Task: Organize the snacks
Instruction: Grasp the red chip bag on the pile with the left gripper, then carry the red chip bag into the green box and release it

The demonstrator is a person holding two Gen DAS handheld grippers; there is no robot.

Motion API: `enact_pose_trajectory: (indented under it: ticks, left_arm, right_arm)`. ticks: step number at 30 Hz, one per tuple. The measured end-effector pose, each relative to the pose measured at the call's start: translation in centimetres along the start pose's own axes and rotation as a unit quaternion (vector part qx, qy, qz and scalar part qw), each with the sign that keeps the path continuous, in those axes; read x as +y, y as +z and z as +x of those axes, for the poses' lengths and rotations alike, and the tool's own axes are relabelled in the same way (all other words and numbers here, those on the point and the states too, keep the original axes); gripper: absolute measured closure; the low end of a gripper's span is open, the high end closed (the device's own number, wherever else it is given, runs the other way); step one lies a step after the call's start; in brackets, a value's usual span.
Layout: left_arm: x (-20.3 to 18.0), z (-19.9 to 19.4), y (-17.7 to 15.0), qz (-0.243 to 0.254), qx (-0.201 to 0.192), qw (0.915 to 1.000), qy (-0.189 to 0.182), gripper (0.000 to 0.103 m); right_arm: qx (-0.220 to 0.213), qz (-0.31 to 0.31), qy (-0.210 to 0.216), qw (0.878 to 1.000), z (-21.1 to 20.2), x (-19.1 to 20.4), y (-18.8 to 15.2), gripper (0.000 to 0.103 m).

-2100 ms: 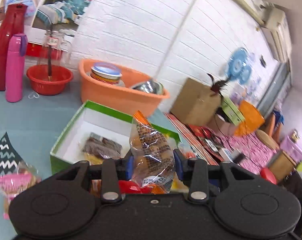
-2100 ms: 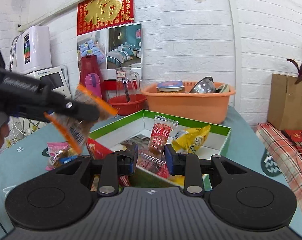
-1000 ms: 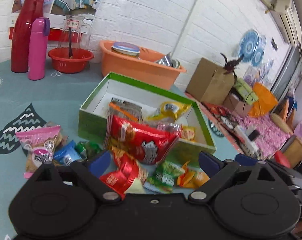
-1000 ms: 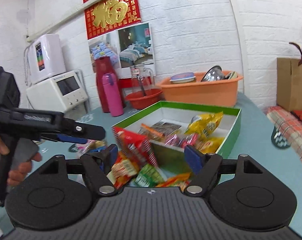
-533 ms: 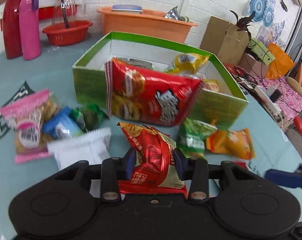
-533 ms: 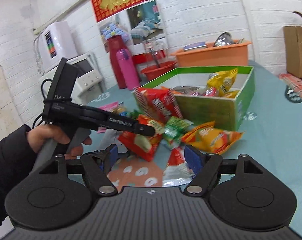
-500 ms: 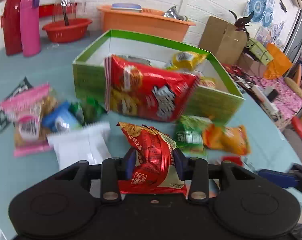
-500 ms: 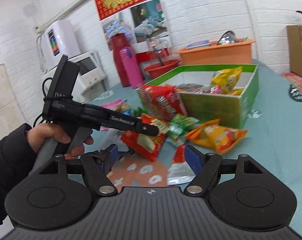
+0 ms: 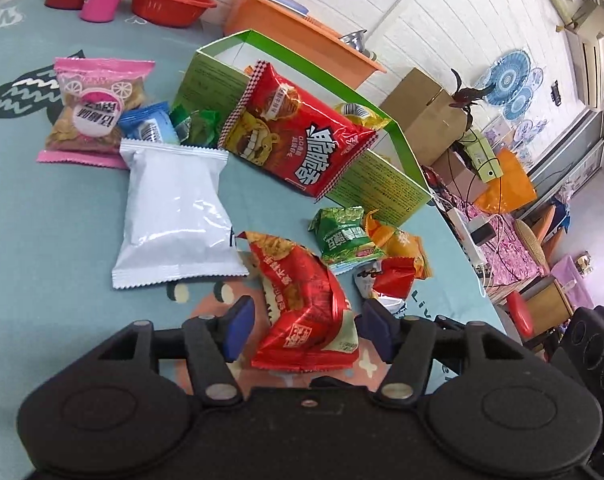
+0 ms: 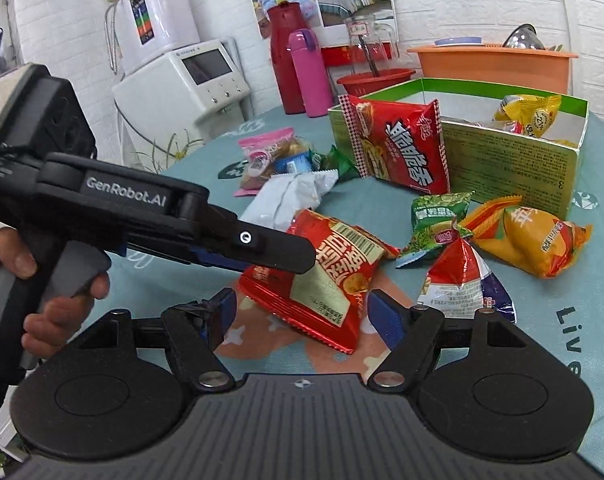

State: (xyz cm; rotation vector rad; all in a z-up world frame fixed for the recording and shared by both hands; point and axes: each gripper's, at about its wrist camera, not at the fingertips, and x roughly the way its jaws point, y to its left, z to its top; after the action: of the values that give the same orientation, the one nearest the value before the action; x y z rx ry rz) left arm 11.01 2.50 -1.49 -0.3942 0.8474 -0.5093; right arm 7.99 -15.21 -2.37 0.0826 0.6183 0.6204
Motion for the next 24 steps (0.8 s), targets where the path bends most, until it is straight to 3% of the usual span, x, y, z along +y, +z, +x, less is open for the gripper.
enact_pose_trajectory:
  ticks: [2, 5, 7, 9, 13, 20, 24]
  left_arm:
    - [-0.1, 0.7, 0.1, 0.004, 0.004, 1.0000, 0.002, 0.011]
    - [-0.1, 1.6, 0.0, 0.013, 0.016, 0.9998, -0.003, 0.028]
    - [-0.4, 1.4, -0.1, 0.020, 0.009, 0.9997, 0.004, 0.034]
    - [-0.9, 0.9, -0.2, 0.036, -0.002, 0.9992, 0.016, 0.041]
    - [-1.8, 0.0, 0.0, 0.046, -0.010, 0.9988, 0.009, 0.045]
    - [-3.6, -0.5, 1.3, 0.064, -0.027, 0.9976, 0.000, 0.046]
    - [-5.2, -1.3, 2.9, 0.083, -0.055, 0.9949, -0.010, 0.046]
  right_arm:
    - [0.005, -0.002, -0.005, 1.000, 0.6, -0.1, 0.1, 0.000]
    - [0.011, -0.009, -0.017, 1.000, 1.5, -0.3, -0.1, 0.000]
    - [0.008, -0.020, -0.018, 1.000, 1.7, -0.1, -0.1, 0.007]
    - [0.007, -0.020, -0.018, 1.000, 1.5, 0.0, 0.0, 0.021]
    - [-0.011, -0.028, 0.001, 1.000, 0.0, 0.3, 0.5, 0.052]
    - [-0.039, -0.040, -0.014, 0.998, -1.6, 0.8, 1.3, 0.054]
    - [-0.070, -0.051, -0.024, 0.996, -2.7, 0.7, 2.5, 0.054]
